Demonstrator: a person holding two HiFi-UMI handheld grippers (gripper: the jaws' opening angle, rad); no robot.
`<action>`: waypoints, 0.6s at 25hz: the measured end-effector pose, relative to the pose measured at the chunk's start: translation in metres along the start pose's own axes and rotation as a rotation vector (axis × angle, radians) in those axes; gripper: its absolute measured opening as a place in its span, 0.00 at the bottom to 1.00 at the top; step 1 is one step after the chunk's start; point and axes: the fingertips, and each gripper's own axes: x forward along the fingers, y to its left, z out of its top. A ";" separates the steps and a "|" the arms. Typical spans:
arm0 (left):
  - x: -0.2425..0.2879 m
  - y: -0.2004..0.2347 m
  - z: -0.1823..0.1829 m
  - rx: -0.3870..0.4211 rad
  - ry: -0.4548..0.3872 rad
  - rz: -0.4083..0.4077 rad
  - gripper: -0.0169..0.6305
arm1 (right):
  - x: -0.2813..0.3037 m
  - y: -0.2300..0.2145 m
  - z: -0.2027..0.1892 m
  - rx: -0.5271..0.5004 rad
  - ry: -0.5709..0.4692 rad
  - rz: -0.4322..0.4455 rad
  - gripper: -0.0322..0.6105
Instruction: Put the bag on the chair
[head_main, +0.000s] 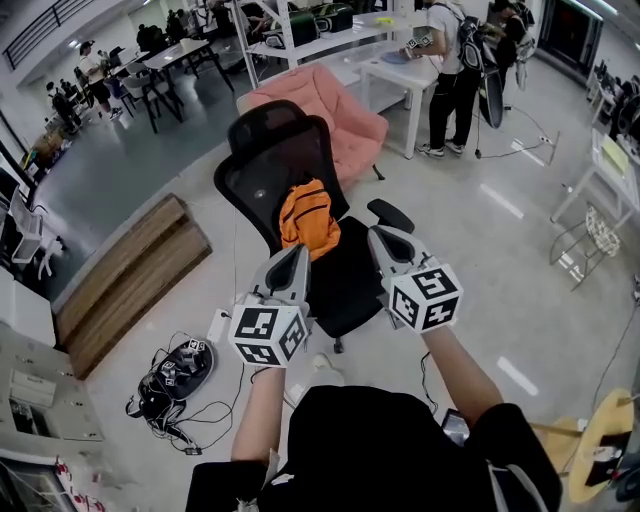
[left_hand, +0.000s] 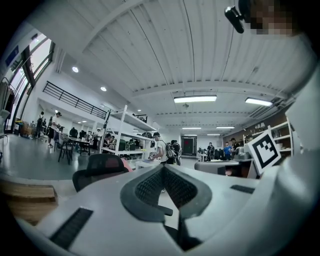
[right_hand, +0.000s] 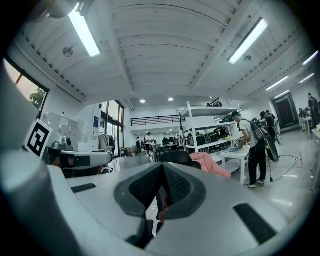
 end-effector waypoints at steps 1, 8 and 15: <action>-0.001 -0.001 0.000 -0.002 0.000 -0.001 0.04 | -0.002 0.000 0.000 0.001 -0.002 0.001 0.05; -0.003 -0.006 -0.006 -0.067 0.006 -0.017 0.04 | -0.008 -0.001 -0.004 0.013 -0.001 0.005 0.05; -0.007 -0.004 -0.012 -0.063 0.022 0.004 0.04 | -0.009 0.000 -0.006 0.023 0.001 0.012 0.05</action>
